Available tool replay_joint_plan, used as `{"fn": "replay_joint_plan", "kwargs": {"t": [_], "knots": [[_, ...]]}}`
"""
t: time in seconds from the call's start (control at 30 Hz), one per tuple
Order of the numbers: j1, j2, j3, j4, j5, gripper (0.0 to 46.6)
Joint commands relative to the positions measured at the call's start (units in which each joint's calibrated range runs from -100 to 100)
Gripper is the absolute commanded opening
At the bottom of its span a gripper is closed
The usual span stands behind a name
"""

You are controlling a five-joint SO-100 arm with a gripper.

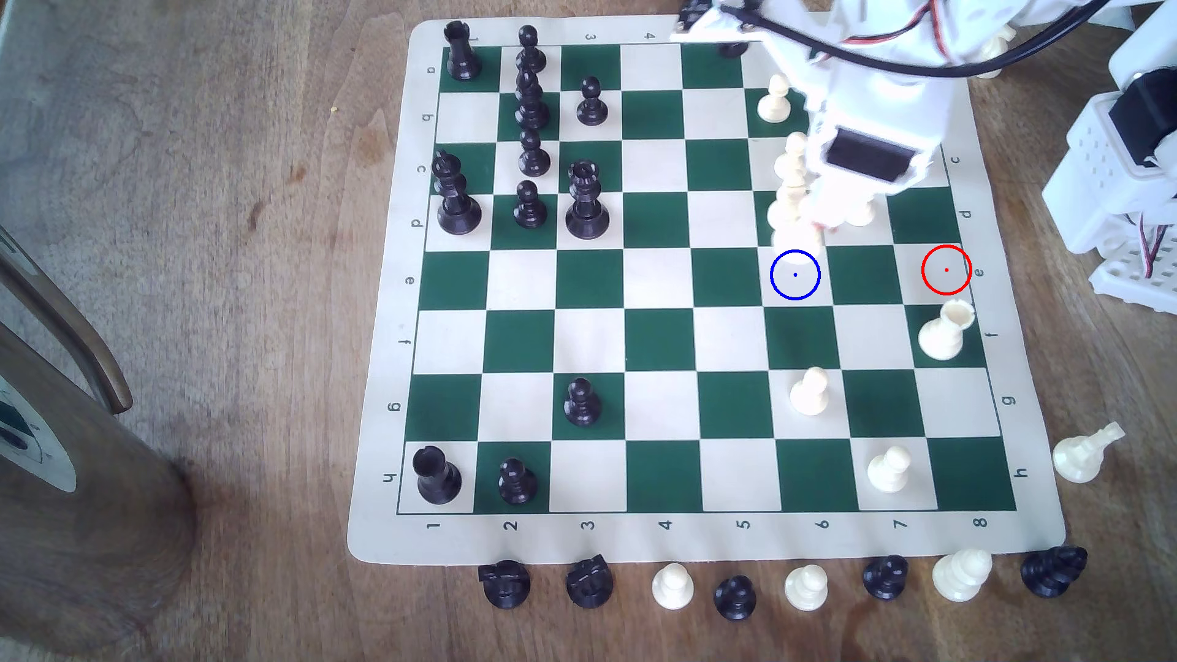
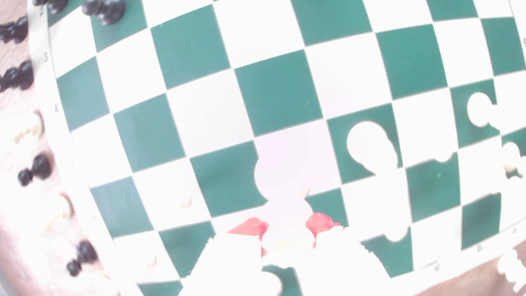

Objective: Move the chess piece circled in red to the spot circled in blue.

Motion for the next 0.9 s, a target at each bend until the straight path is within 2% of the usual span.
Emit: {"fn": "replay_joint_plan", "kwargs": {"t": [0.0, 0.3, 0.87], "knots": [[0.9, 1.3, -3.4, -2.3, 0.8, 0.3], [1.4, 5.0, 3.6, -8.0, 1.5, 0.3], [1.3, 6.1, 6.1, -8.0, 1.7, 0.3]]}}
